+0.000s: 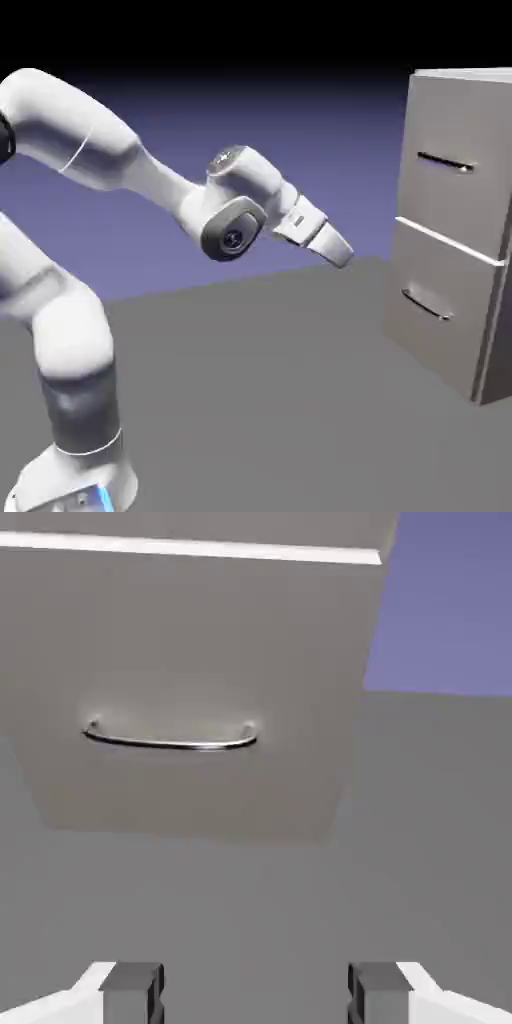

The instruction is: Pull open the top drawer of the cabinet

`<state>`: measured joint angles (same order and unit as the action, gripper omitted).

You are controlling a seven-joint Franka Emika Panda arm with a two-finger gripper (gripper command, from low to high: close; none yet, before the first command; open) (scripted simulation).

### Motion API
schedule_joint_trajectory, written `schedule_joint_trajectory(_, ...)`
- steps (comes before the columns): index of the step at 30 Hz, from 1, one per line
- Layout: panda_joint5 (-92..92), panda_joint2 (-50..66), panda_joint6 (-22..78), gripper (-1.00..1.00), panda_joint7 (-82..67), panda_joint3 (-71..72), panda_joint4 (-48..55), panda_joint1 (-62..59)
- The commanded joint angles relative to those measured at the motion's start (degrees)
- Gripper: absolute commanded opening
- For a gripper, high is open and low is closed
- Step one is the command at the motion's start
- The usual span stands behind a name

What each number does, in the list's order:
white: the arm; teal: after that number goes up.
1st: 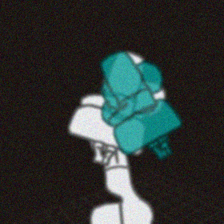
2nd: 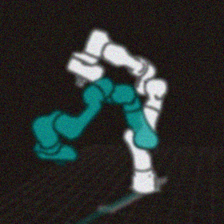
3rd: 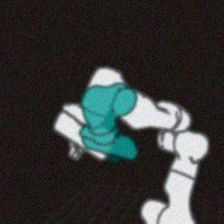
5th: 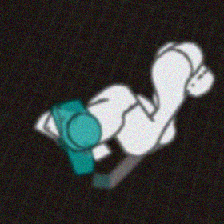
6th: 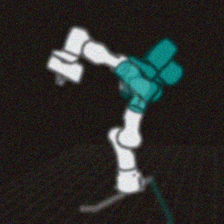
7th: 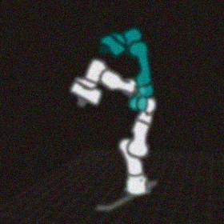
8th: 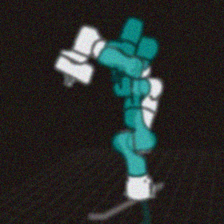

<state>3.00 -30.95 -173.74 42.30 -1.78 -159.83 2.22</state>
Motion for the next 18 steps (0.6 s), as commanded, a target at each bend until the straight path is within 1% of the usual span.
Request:
schedule_joint_trajectory(1,2.5,1.42,0.22,0.0,-0.13,-1.48,0.97,1.28)
schedule_joint_trajectory(18,44.86,25.45,3.94,0.0,-2.34,-26.59,17.51,22.92)
